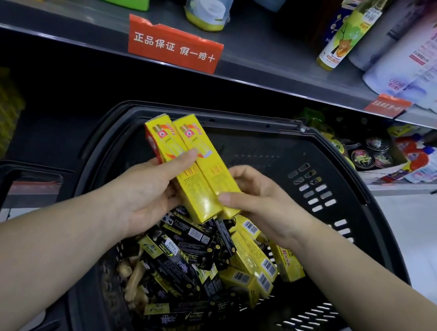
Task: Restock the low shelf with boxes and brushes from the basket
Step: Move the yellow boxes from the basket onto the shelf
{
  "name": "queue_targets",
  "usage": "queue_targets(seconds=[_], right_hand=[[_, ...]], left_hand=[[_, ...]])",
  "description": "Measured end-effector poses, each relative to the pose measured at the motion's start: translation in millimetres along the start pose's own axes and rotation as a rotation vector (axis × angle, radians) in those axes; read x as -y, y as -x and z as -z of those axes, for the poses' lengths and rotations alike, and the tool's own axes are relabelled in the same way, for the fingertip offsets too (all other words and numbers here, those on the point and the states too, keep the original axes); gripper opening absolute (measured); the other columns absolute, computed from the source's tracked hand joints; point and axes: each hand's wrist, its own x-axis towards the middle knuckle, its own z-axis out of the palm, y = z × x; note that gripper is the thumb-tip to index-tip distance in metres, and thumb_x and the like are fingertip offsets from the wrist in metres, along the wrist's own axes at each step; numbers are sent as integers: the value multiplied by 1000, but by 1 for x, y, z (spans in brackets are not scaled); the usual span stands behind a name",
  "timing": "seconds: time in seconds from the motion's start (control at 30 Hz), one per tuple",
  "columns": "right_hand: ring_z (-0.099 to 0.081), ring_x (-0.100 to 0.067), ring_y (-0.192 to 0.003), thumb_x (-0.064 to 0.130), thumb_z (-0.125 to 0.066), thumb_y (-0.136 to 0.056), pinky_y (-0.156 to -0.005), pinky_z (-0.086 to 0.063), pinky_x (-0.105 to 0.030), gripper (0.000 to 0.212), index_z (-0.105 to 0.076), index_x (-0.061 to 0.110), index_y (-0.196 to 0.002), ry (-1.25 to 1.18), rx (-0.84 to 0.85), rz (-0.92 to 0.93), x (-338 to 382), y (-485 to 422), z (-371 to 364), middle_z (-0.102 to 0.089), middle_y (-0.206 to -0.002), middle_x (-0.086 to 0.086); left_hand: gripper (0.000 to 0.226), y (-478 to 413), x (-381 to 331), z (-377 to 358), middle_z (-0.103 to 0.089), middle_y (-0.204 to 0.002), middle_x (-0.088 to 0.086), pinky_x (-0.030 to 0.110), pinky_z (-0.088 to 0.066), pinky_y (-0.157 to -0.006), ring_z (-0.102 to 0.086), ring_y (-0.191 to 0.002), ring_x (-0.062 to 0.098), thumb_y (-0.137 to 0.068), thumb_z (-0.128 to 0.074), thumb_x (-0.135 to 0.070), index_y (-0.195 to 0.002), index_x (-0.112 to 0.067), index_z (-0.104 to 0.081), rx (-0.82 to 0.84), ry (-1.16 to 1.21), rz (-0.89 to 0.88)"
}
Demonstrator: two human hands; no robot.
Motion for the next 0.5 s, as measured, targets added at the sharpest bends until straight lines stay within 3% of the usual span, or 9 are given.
queue_targets(seconds=[0.1,0.2,0.27,0.33,0.4,0.5], right_hand=[[-64,-15,-94,40,-61,-83,-89,-49,-29,23,-62,27,-102,91,90,-52,0,-2,9,-68,-99,5],[-65,-12,-99,48,-45,-94,-94,-48,-32,31,-67,29,-103,306,-16,-186,-13,-6,38,-69,-107,6],[-61,-15,-105,43,-48,-94,-98,-46,-33,30,-60,24,-115,771,-44,-302,-40,-10,54,-64,-117,1],[-55,-20,-114,40,-54,-93,-93,-43,-29,49,-43,18,-135,1180,118,-472,-72,-12,61,-54,-133,-5],[-52,-24,-119,38,-59,-90,-91,-43,-30,67,-28,15,-145,1317,230,-614,-95,-12,69,-44,-142,-6],[-53,-27,-116,35,-55,-91,-90,-47,-33,60,-32,8,-139,1370,27,-565,-104,-15,93,-46,-136,-12]], left_hand=[[38,2,2,-1,-74,-98,6,29,-50,-64,-69,-88,17,-75,-68,-23,-111,-12,-65,-40,-125,40],[25,3,3,-1,-72,-96,7,30,-46,-59,-66,-82,16,-83,-66,-16,-107,-11,-66,-95,-230,86],[25,3,4,0,-71,-99,8,31,-45,-59,-64,-81,17,-83,-66,-14,-108,-10,-65,-112,-260,104],[25,2,5,1,-71,-98,9,31,-46,-61,-64,-80,18,-82,-67,-13,-107,-10,-65,-109,-271,115],[24,2,5,1,-72,-93,8,32,-47,-60,-65,-77,18,-82,-67,-12,-106,-10,-66,-102,-286,124],[21,2,4,3,-73,-84,6,32,-48,-60,-66,-72,17,-82,-67,-12,-103,-11,-67,-87,-307,135]])
